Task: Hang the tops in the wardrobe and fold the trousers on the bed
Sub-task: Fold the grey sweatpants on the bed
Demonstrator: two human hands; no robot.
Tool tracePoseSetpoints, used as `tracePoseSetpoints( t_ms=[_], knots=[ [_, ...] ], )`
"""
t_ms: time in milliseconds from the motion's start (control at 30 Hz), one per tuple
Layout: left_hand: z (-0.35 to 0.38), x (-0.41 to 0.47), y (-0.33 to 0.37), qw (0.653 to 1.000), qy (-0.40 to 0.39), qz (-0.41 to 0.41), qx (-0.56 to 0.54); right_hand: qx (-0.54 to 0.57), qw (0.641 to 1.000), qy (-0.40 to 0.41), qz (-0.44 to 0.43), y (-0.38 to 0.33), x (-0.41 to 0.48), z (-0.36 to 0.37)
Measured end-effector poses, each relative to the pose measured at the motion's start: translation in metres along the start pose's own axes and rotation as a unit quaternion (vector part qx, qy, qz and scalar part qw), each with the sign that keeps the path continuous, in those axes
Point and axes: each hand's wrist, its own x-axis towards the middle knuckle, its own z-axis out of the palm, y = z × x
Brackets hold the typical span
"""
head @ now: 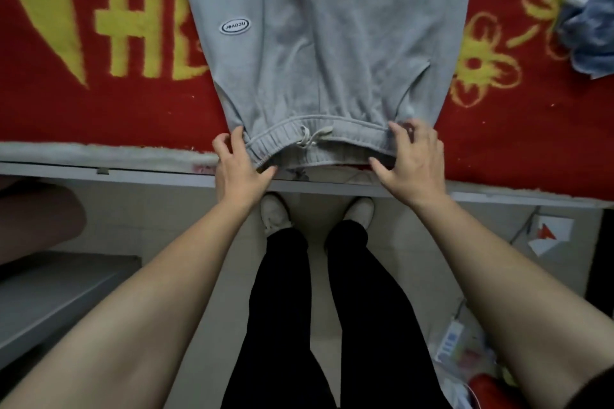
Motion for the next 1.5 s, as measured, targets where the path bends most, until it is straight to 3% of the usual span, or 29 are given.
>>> tracePoseSetpoints(
  t_ms=[233, 367, 500, 600, 733, 800, 867, 933, 967, 1033, 1133, 1233, 1300, 1400, 1500],
  knots=[
    [0.000, 0.002, -0.011, 0.989, 0.023, 0.114, 0.093, -0.062, 0.990, 0.065, -0.113, 0.016, 0.002, 0.013],
    [0.007, -0.002, -0.022, 0.963, 0.052, 0.208, 0.160, -0.040, 0.986, 0.077, -0.141, 0.043, -0.021, 0.010],
    [0.020, 0.000, -0.020, 0.953, -0.024, 0.185, 0.240, -0.043, 0.995, -0.037, -0.086, 0.043, -0.028, 0.027],
    [0.018, 0.007, -0.007, 0.947, -0.031, 0.180, 0.264, -0.059, 0.991, -0.119, -0.024, 0.029, -0.017, 0.022],
    [0.016, 0.017, 0.001, 0.914, -0.003, 0.263, 0.309, -0.039, 0.958, -0.286, 0.006, 0.021, 0.010, -0.016],
    [0.019, 0.020, 0.011, 0.903, 0.010, 0.298, 0.309, 0.016, 0.939, -0.337, 0.068, 0.022, 0.030, -0.035],
    [0.024, 0.023, 0.029, 0.909, 0.029, 0.318, 0.270, 0.107, 0.950, -0.250, 0.152, 0.027, 0.052, -0.048],
    [0.035, 0.024, 0.055, 0.913, 0.050, 0.354, 0.196, 0.177, 0.955, -0.083, 0.223, 0.034, 0.075, -0.053],
    [0.042, 0.024, 0.070, 0.911, 0.052, 0.377, 0.155, 0.216, 0.943, -0.017, 0.252, 0.041, 0.088, -0.053],
    [0.059, 0.021, 0.101, 0.906, 0.026, 0.413, 0.091, 0.325, 0.896, 0.041, 0.300, 0.052, 0.117, -0.054],
    [0.085, 0.012, 0.145, 0.909, -0.019, 0.413, 0.043, 0.428, 0.837, 0.048, 0.337, 0.073, 0.159, -0.048],
    [0.103, 0.000, 0.183, 0.930, -0.036, 0.366, 0.023, 0.400, 0.856, 0.054, 0.323, 0.081, 0.188, -0.051],
    [0.110, -0.003, 0.206, 0.947, -0.102, 0.294, 0.081, 0.374, 0.872, 0.041, 0.313, 0.082, 0.200, -0.057],
    [0.119, 0.000, 0.233, 0.963, -0.142, 0.192, 0.129, 0.404, 0.854, -0.018, 0.327, 0.089, 0.208, -0.058],
    [0.124, 0.007, 0.249, 0.968, -0.126, 0.172, 0.134, 0.464, 0.821, -0.042, 0.331, 0.097, 0.211, -0.061]
  ],
)
